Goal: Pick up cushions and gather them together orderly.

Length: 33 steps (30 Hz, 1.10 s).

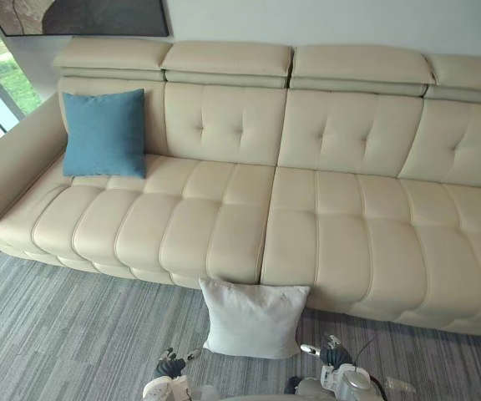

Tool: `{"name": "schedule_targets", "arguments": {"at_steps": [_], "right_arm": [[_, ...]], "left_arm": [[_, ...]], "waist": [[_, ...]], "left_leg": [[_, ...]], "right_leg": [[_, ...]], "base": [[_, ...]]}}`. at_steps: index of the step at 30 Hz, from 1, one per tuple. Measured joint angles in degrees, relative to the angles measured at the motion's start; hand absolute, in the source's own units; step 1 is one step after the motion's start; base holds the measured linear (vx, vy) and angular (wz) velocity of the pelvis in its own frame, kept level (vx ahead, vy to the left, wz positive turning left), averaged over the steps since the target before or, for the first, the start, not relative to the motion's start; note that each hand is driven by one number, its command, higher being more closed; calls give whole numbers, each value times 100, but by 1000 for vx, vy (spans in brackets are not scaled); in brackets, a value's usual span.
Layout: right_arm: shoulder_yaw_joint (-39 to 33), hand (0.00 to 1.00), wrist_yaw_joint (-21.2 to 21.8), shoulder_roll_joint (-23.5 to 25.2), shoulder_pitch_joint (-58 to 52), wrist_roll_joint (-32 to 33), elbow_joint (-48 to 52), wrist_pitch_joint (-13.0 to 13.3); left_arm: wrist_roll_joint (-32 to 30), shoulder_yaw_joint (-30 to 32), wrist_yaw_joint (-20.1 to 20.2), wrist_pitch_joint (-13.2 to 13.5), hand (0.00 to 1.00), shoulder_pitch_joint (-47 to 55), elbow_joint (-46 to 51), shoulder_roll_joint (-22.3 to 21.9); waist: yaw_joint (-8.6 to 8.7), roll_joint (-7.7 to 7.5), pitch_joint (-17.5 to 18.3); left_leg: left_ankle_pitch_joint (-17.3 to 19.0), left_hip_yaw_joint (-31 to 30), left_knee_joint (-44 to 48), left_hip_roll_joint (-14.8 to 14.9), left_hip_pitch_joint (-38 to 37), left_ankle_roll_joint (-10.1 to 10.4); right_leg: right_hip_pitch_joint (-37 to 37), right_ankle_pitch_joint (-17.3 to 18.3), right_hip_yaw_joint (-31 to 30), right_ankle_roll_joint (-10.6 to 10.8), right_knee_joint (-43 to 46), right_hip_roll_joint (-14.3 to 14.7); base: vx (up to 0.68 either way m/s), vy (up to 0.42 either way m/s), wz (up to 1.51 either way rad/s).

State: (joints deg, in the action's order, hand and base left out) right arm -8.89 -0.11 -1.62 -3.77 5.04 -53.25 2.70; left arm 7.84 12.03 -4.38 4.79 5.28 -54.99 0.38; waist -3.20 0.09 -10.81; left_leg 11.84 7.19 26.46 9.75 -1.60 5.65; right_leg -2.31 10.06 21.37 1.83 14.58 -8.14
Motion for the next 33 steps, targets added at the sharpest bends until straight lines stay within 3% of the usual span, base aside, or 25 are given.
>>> {"name": "schedule_targets", "arguments": {"at_steps": [1, 3, 4, 5, 8, 14, 15, 21, 25, 29, 33], "right_arm": [[-2, 0, -4, -1, -4, 4, 12, -2], [-35, 0, -18, 1, -14, 13, 32, -7], [-49, 0, -33, 4, -16, 13, 44, -14], [-51, 0, -59, 44, -21, 11, 52, -32], [-52, 0, -92, 122, -71, 9, 83, -42], [16, 0, -142, 191, -98, 75, 373, -43], [27, 0, -210, 197, 23, 163, 512, -43], [104, 0, -666, -180, 1149, 616, 1022, 169], [15, 0, -915, -513, 1528, 756, 1157, 219], [-219, 0, -1111, -669, 2362, 1001, 1192, 225], [-251, 0, -1253, -887, 3161, 1146, 1191, 234]], "left_arm": [[-1, 0, 0, 0, 0, 1, 35, 5], [0, 1, -17, -2, 0, -4, 45, 7], [0, 1, -32, -2, 0, -8, 47, 3], [1, 12, -38, -2, 0, -18, 57, 25], [-42, 7, -51, -5, 0, -6, 111, 130], [-54, -154, -97, -6, 0, -7, 279, 93], [-49, -214, -118, -2, 0, -39, 444, 72], [140, -327, -575, 119, 0, -1075, 1081, 67], [361, -167, -814, 232, 0, -1705, 1240, 195], [486, 505, -1037, 233, 0, -2496, 1385, 614], [619, 1222, -1250, 240, 0, -3309, 1383, 981]], "waist": [[-17, 2, -1], [-8, 2, -3], [-9, 7, -4], [-33, -17, 5], [-44, -199, 75], [-51, -123, -20], [-63, -109, -170], [-58, -176, -1235], [-41, -203, -1485], [-6, -291, -1957], [27, -319, -2105]], "left_leg": [[129, 0, 187, 56, 141, 86], [256, -7, -275, -24, 176, 86], [150, -30, -697, -109, 158, -12], [62, -43, -976, -204, 85, 27], [-55, 106, -1306, -386, -66, -71], [-50, 245, -1312, -516, -145, -81], [-31, 312, -1270, -500, -96, -105], [488, 306, 595, -217, 1775, -180], [830, 110, 1569, -60, 2869, -169], [895, -52, 2337, 65, 4020, -193], [890, -247, 2997, 80, 5208, -197]], "right_leg": [[-12, 3, -4, -32, -1, 11], [-11, -3, -38, -31, 1, 8], [-10, -6, -51, -11, 22, 7], [18, 3, -143, 51, 66, 5], [16, -161, -282, 188, -223, -56], [58, -177, -454, 240, -221, -179], [253, -100, -523, 225, 35, -207], [2120, 304, -772, 57, 1784, -287], [3086, 584, -793, 9, 2597, -311], [4172, 652, -835, -73, 3275, -362], [5288, 695, -842, -182, 3921, -435]], "base": [[64, -47, -2], [66, 10, -12], [72, 65, -26], [119, 83, -23], [132, 86, -18], [58, 58, -18], [-23, -11, -15], [-181, -58, -13], [-239, -34, 3], [-187, -22, 0], [-152, -34, 8]]}}
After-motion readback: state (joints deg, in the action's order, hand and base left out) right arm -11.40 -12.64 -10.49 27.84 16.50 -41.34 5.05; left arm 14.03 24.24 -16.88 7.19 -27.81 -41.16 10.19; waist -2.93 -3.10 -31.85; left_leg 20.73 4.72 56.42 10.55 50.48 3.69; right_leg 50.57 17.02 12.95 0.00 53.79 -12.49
